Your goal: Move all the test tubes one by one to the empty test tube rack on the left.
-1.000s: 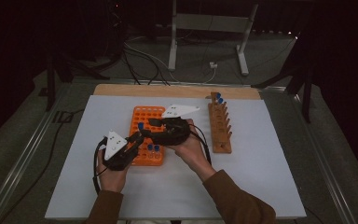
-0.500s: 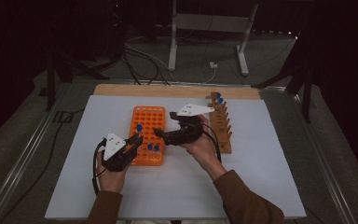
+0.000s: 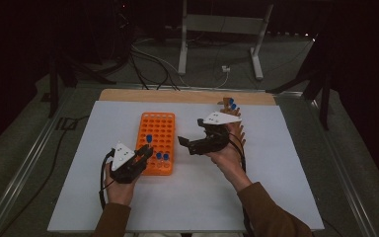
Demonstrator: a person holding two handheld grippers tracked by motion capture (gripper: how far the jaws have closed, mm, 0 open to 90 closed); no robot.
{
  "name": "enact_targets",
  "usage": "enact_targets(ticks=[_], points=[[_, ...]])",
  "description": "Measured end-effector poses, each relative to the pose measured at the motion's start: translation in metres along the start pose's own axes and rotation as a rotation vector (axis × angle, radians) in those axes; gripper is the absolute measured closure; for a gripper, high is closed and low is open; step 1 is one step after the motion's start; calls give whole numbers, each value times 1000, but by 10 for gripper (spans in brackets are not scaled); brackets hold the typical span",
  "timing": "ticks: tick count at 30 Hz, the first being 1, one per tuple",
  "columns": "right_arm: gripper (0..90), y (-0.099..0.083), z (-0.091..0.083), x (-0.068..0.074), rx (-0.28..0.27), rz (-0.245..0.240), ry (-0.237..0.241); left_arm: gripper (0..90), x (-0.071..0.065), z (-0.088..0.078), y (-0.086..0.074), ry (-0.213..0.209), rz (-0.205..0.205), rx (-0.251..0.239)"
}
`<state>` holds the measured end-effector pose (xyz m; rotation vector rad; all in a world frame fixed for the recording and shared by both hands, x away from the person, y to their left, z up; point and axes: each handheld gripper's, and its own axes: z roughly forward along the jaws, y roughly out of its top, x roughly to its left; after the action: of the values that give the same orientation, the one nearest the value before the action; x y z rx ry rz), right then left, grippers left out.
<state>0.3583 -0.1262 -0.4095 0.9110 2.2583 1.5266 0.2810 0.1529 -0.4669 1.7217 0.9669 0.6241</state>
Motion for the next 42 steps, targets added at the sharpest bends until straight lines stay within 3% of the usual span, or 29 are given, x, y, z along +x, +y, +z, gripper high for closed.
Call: enact_targets(ticks=[14,22,31,42], points=[[21,-14,-21,-20,-10,26,-45,781,-1,-2,-9,-20,-12,20],[21,-20,-32,-26,-17,36,-60,781,-2,0,-17,-26,3,72],[21,-34,-44,-35,-8,48,-80,783,-6,4,-23,-25,48,151],[22,-42,-53,-46,-10,69,-107,785,-7,7,-24,-24,88,207]])
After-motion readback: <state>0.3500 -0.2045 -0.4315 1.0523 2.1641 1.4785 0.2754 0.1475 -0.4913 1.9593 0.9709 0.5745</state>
